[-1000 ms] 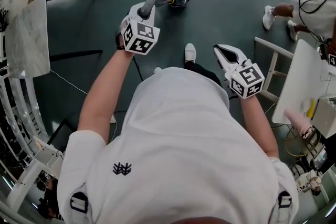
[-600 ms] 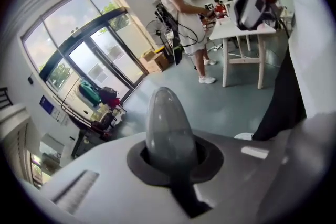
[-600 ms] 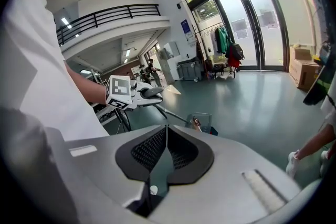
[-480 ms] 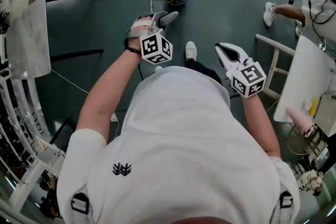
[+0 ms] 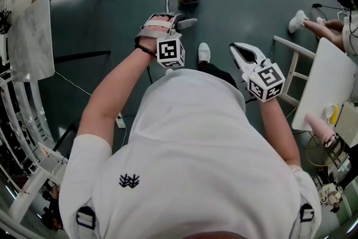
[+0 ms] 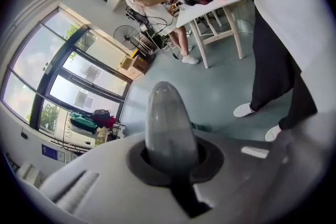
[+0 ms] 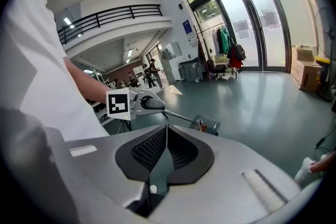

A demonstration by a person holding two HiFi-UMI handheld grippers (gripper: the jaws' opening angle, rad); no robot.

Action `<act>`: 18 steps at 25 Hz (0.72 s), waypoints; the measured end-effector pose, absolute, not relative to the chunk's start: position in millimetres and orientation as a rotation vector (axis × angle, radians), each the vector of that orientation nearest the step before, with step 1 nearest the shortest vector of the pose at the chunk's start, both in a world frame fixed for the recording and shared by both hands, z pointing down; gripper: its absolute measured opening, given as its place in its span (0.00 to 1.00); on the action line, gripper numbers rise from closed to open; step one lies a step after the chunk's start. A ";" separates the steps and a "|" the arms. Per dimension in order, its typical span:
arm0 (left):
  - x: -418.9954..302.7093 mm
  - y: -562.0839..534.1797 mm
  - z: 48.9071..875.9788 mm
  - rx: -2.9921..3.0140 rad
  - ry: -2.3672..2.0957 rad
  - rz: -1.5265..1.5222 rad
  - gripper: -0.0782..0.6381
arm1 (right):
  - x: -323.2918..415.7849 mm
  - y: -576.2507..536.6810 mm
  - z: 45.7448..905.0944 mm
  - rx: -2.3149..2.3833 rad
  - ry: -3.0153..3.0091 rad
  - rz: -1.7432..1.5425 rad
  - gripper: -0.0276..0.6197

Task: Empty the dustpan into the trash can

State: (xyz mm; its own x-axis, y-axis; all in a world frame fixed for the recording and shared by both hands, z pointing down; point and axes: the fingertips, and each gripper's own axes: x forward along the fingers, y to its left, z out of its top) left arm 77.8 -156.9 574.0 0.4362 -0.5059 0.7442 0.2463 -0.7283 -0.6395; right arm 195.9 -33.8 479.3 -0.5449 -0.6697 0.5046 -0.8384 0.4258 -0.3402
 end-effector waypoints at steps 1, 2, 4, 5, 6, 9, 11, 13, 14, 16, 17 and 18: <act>78.4 -159.7 574.1 -1.945 0.217 -1.349 0.19 | 196.9 -33.9 479.9 1.304 -2.392 0.820 0.06; 79.1 -162.4 575.0 -1.903 0.214 -1.343 0.19 | 197.9 -33.9 480.6 1.305 -2.394 0.819 0.06; 80.2 -166.4 574.9 -1.827 0.202 -1.331 0.19 | 199.0 -34.3 481.7 1.306 -2.398 0.819 0.06; 80.8 -168.0 573.8 -1.798 0.193 -1.326 0.18 | 199.2 -35.0 481.8 1.307 -2.400 0.819 0.06; 81.6 -169.4 572.7 -1.775 0.177 -1.322 0.18 | 199.1 -36.1 481.7 1.308 -2.402 0.819 0.06; 84.4 -164.6 572.1 -1.710 0.079 -1.308 0.18 | 197.3 -39.5 480.1 1.308 -2.405 0.823 0.06; 87.2 -151.4 574.3 -1.697 -0.011 -1.294 0.18 | 195.7 -41.8 478.5 1.304 -2.409 0.825 0.06; 93.3 -141.8 573.9 -1.687 -0.056 -1.245 0.18 | 194.6 -42.6 478.6 1.304 -2.413 0.826 0.06; 95.8 -138.0 574.2 -1.696 -0.068 -1.230 0.18 | 194.5 -42.5 479.5 1.305 -2.413 0.829 0.06; 95.0 -130.0 581.3 -1.742 -0.111 -1.263 0.18 | 195.2 -42.0 481.8 1.306 -2.412 0.835 0.06; 94.5 -128.4 583.4 -1.755 -0.123 -1.282 0.18 | 195.7 -42.1 482.5 1.306 -2.412 0.836 0.06; 94.8 -128.3 584.0 -1.755 -0.127 -1.291 0.18 | 196.1 -42.7 482.7 1.305 -2.413 0.835 0.06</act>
